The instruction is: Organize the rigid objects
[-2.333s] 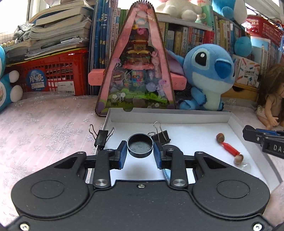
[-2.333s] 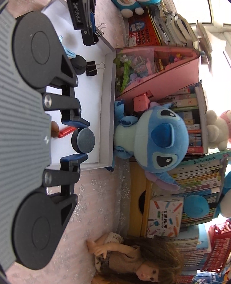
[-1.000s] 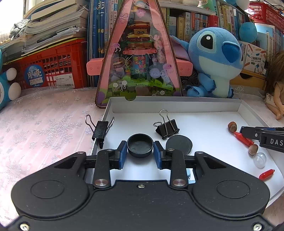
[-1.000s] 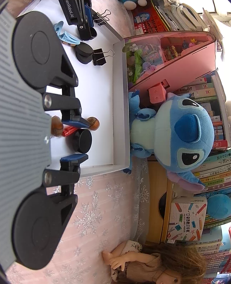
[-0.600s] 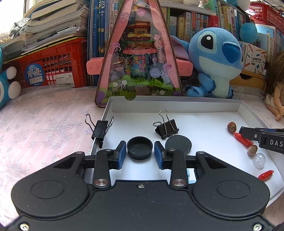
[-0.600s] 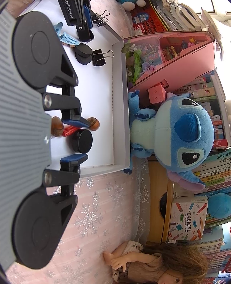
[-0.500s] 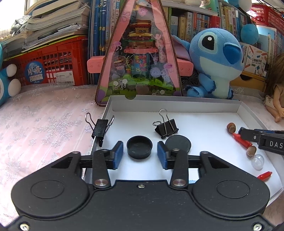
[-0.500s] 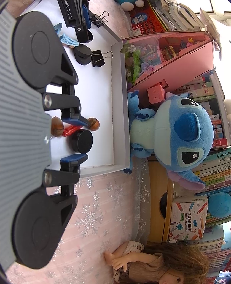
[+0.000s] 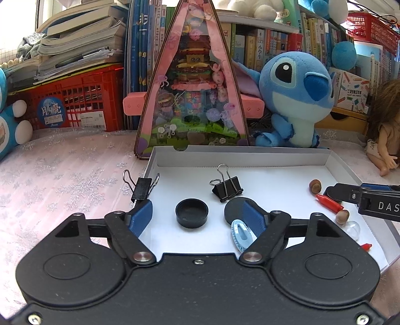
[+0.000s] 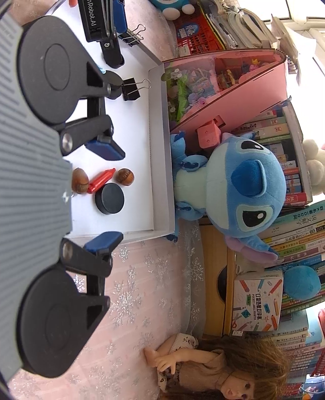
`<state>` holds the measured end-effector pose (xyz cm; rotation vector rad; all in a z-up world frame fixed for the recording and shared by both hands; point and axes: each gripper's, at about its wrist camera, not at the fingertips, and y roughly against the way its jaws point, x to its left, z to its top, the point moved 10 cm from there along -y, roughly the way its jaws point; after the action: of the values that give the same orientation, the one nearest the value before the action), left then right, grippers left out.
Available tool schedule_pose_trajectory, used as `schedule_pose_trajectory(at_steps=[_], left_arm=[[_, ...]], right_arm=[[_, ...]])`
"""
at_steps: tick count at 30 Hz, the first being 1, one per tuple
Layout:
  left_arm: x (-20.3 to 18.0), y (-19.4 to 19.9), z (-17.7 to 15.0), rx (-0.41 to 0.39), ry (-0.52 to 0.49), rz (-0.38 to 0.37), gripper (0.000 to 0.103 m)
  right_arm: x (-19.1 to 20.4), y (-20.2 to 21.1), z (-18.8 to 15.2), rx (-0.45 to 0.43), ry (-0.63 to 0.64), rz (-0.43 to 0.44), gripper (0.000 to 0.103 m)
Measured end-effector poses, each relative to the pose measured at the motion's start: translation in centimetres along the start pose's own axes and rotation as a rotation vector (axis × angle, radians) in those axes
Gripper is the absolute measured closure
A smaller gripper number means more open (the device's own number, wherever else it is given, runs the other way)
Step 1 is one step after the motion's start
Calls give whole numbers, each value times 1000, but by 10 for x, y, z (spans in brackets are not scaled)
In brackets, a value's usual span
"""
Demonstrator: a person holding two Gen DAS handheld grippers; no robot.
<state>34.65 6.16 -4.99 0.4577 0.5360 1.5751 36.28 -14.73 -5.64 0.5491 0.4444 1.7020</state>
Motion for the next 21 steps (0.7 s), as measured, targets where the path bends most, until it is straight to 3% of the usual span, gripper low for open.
schedule_pose_trajectory(at_steps=[5, 12, 21], left_arm=[[-2, 10, 2, -13, 0, -8, 20], [-2, 26, 4, -24, 9, -12, 14], [-3, 52, 2, -50, 41, -36, 12]], right_arm=[[3, 11, 1, -9, 0, 12, 18], [6, 25, 2, -19, 0, 5, 14], [9, 49, -6, -33, 7, 10, 6]])
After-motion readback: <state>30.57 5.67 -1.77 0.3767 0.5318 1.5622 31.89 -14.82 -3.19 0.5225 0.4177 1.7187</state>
